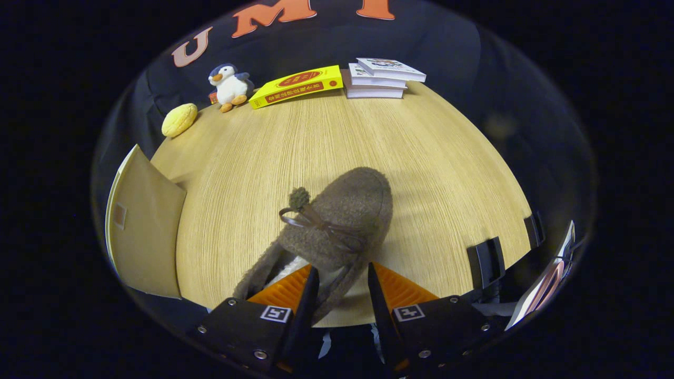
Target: Open the storage box then place both shoes into the box .Put the left shoe in first, then the right shoe, with the right side of both shoes facing outward in a uniform manner.
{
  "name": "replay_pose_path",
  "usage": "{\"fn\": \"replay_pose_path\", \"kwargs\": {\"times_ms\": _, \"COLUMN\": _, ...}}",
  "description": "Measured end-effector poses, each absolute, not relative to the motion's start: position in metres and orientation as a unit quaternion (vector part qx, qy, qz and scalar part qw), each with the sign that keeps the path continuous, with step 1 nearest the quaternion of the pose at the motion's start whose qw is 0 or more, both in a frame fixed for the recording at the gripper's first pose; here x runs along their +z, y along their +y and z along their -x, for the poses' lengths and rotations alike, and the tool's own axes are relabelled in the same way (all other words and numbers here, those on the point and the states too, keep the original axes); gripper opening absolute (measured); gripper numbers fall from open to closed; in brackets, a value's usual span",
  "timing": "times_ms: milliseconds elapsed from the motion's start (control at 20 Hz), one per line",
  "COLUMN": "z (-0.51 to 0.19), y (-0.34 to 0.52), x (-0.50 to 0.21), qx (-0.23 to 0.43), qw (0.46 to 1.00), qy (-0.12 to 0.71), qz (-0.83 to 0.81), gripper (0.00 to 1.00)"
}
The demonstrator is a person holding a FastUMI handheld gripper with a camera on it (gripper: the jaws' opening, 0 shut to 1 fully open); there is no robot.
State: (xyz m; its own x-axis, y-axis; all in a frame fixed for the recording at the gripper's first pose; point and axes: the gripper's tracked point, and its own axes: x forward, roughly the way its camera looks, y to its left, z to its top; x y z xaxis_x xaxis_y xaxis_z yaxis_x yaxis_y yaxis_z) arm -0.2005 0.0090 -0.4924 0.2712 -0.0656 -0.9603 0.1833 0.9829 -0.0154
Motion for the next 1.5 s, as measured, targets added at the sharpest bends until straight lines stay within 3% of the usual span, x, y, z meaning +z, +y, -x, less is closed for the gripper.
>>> {"fn": "replay_pose_path", "kwargs": {"times_ms": 200, "z": 0.188, "y": -0.004, "x": -0.504, "qx": -0.104, "qw": 0.807, "qy": 0.579, "qz": -0.049, "gripper": 0.44}}
{"fn": "replay_pose_path", "kwargs": {"times_ms": 350, "z": 0.186, "y": -0.009, "x": -0.509, "qx": -0.121, "qw": 0.798, "qy": 0.588, "qz": -0.053, "gripper": 0.23}}
{"fn": "replay_pose_path", "kwargs": {"times_ms": 550, "z": 0.181, "y": -0.013, "x": -0.508, "qx": -0.129, "qw": 0.792, "qy": 0.592, "qz": -0.078, "gripper": 0.07}}
{"fn": "replay_pose_path", "kwargs": {"times_ms": 950, "z": 0.151, "y": 0.026, "x": -0.448, "qx": -0.099, "qw": 0.804, "qy": 0.576, "qz": -0.11, "gripper": 0.04}}
{"fn": "replay_pose_path", "kwargs": {"times_ms": 1500, "z": 0.101, "y": 0.155, "x": -0.342, "qx": 0.014, "qw": 0.834, "qy": 0.541, "qz": -0.108, "gripper": 0.05}}
